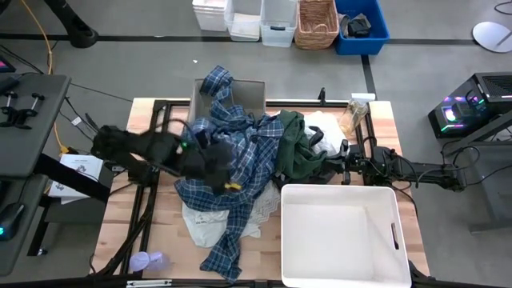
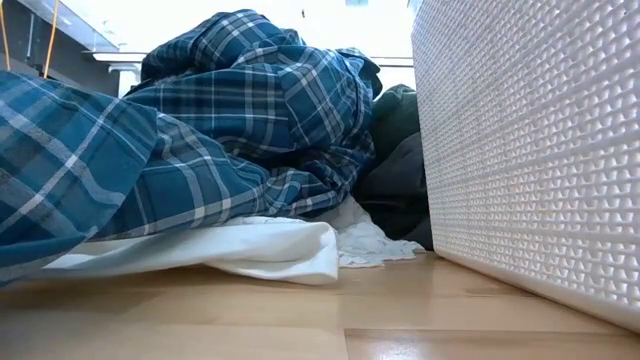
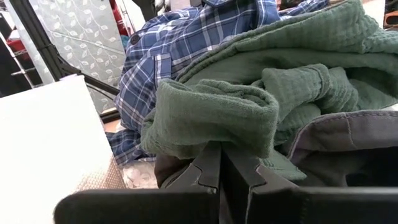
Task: Sort clothes
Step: Put the dark blue long sleeve polo into the laundry organizer
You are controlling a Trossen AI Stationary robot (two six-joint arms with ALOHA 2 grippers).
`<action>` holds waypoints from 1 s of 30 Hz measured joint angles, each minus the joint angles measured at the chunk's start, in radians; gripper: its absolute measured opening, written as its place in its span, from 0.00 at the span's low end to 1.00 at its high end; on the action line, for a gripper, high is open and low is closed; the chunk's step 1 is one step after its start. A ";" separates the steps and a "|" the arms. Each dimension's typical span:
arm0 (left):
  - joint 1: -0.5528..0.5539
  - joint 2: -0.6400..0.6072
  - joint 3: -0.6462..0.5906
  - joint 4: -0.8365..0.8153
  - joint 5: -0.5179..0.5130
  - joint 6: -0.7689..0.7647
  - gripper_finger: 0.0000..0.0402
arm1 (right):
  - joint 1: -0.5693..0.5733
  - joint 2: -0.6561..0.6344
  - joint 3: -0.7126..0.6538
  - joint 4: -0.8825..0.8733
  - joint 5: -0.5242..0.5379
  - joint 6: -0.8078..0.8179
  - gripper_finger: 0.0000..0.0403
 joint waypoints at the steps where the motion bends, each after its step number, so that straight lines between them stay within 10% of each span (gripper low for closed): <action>1: -0.004 0.018 0.000 0.004 -0.019 -0.032 0.69 | 0.000 -0.001 0.000 0.000 0.000 0.000 0.00; 18: 0.156 0.305 -0.002 -0.175 0.027 -0.178 0.67 | 0.000 0.000 0.000 0.000 0.000 0.000 0.00; 26: 0.118 0.235 -0.002 0.043 0.140 -0.038 0.07 | 0.000 0.000 0.000 0.000 0.000 0.000 0.00; 30: 0.115 0.089 0.039 0.214 0.137 0.062 0.02 | 0.000 0.000 0.000 0.000 0.000 0.000 0.00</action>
